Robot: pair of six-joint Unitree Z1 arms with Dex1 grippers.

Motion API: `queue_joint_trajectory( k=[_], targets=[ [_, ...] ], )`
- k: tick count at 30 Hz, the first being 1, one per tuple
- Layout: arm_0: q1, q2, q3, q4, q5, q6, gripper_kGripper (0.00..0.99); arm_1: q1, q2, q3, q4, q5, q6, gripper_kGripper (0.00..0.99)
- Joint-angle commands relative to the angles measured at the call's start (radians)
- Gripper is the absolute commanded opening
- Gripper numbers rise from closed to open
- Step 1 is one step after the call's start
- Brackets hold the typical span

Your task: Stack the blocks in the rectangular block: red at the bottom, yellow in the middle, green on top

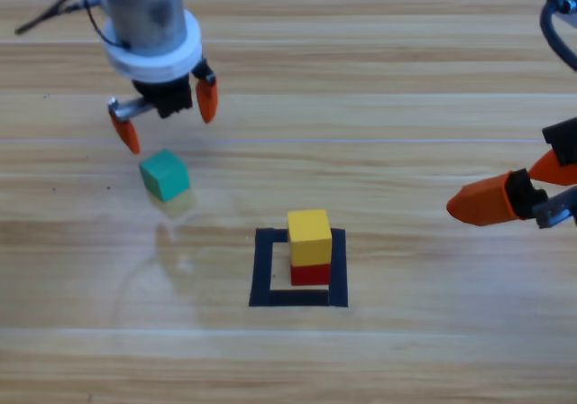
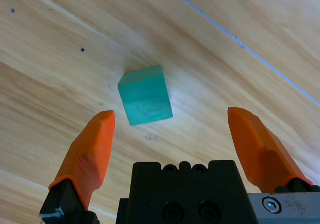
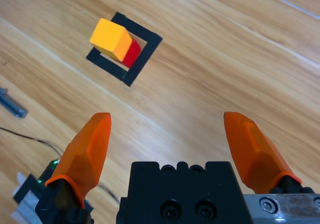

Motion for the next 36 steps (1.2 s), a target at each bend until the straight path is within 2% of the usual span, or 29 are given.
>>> queue_joint_trajectory(
  k=[1, 16, 23, 29, 36],
  targets=[
    [0.023, 0.074, 0.007, 0.009, -0.022, -0.021, 0.962, -0.03, -0.017, 0.067, -0.054, -0.027, -0.007, 0.989],
    [0.039, 0.078, 0.072, -0.019, -0.076, -0.057, 0.962, -0.03, -0.022, 0.082, -0.054, -0.031, -0.009, 0.989],
    [0.039, 0.048, 0.164, -0.1, -0.092, -0.074, 0.963, -0.03, -0.019, 0.082, -0.054, -0.027, -0.009, 0.989],
    [0.045, -0.006, 0.296, -0.23, -0.109, -0.084, 0.962, -0.03, -0.016, 0.084, -0.054, -0.027, -0.007, 0.989],
    [0.063, -0.003, 0.302, -0.249, -0.117, -0.076, 0.963, -0.03, -0.016, 0.084, -0.054, -0.027, -0.004, 0.989]
  ],
)
